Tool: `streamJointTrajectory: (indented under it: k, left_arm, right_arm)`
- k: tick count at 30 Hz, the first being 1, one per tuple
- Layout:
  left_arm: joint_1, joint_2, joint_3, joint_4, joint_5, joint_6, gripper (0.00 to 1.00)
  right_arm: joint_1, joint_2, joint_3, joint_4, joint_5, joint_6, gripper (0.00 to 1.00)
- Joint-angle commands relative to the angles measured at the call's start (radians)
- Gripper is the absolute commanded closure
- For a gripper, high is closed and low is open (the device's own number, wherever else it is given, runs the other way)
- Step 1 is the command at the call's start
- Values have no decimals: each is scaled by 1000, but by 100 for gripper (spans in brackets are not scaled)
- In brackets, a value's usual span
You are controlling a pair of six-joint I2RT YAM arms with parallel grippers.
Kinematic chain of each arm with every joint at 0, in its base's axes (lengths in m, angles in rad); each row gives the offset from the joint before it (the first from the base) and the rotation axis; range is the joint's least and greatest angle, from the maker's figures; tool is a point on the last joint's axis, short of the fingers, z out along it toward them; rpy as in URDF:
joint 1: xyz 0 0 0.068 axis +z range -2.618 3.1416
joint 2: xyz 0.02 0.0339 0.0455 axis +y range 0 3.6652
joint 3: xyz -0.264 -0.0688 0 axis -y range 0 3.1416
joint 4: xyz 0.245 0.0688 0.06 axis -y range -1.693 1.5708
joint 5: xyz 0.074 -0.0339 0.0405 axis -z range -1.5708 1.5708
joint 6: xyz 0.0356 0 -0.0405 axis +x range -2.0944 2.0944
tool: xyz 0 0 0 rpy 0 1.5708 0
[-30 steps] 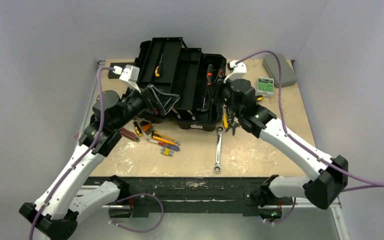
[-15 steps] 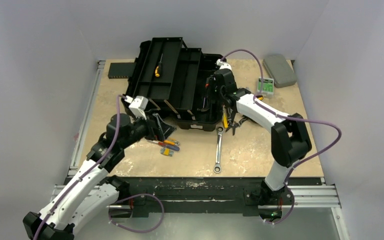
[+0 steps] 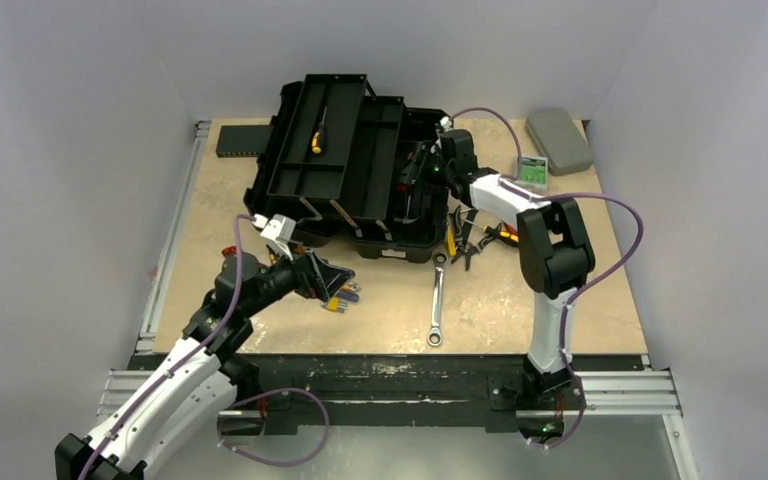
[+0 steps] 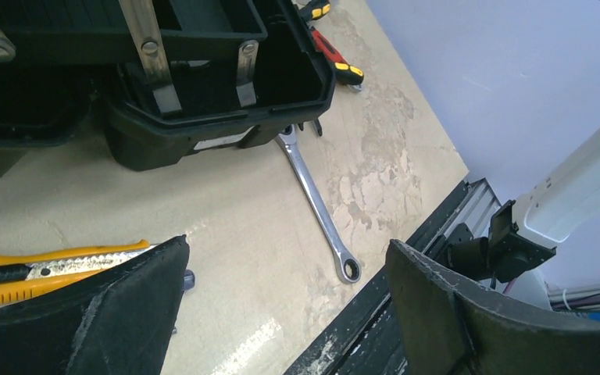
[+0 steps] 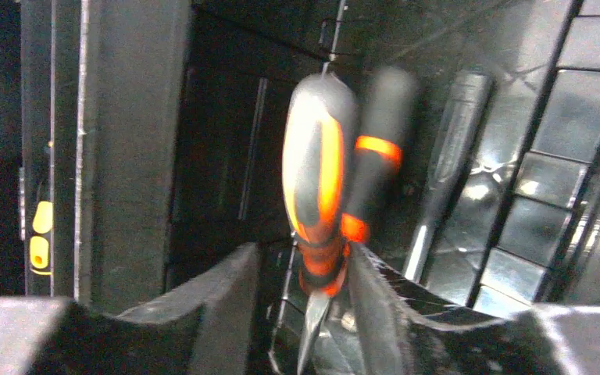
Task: Pack the tool kit
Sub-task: Place the pliers in the toolbox.
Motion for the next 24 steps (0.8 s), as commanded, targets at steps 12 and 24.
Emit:
streamJointTrajectory:
  k: [12, 24]
  left_arm:
    - [-15, 144, -10, 293, 110, 48, 8]
    - [-118, 230, 6, 277, 11, 202, 8]
  right_arm:
    - [-10, -365, -106, -77, 151, -116, 47]
    - [12, -851, -482, -319, 512, -336, 45]
